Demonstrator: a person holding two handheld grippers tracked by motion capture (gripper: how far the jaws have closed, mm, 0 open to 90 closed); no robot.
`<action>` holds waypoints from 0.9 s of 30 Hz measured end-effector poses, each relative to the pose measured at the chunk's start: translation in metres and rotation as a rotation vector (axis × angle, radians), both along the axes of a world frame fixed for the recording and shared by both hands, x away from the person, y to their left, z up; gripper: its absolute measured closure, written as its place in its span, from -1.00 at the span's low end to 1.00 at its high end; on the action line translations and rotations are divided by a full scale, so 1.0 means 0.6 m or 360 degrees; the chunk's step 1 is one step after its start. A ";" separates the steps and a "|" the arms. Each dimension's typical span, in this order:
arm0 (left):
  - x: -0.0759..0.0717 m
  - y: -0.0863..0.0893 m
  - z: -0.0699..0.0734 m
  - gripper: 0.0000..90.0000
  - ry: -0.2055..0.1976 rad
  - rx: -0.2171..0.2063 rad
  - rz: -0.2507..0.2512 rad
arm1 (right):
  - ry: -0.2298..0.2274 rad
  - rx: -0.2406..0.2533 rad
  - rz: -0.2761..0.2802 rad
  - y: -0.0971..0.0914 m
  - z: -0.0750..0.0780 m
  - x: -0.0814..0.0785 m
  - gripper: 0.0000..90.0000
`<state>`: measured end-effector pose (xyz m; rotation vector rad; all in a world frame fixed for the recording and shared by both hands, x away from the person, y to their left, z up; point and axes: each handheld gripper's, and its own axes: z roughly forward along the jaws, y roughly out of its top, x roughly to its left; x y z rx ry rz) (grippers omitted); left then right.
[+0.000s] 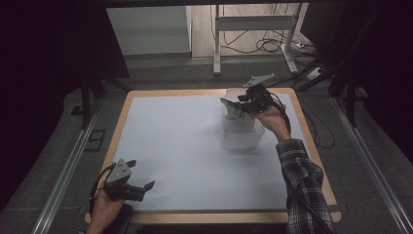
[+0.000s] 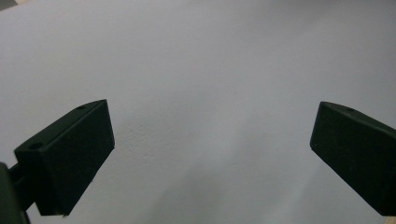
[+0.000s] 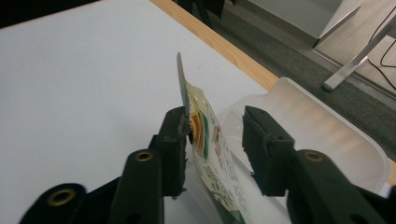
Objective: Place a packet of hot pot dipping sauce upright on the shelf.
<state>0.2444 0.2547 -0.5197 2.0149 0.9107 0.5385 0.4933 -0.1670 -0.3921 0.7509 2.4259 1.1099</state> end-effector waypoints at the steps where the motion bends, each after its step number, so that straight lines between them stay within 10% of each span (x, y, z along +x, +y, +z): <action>1: 0.000 0.000 0.000 -1.00 0.0000 0.0000 0.0000 | 0.0000 0.0000 0.0000 0.000 0.000 0.000 0.26; 27: -0.002 0.000 0.001 -1.00 -0.0012 -0.0024 -0.0020 | 0.0006 0.0148 0.0008 -0.001 0.028 -0.033 -0.30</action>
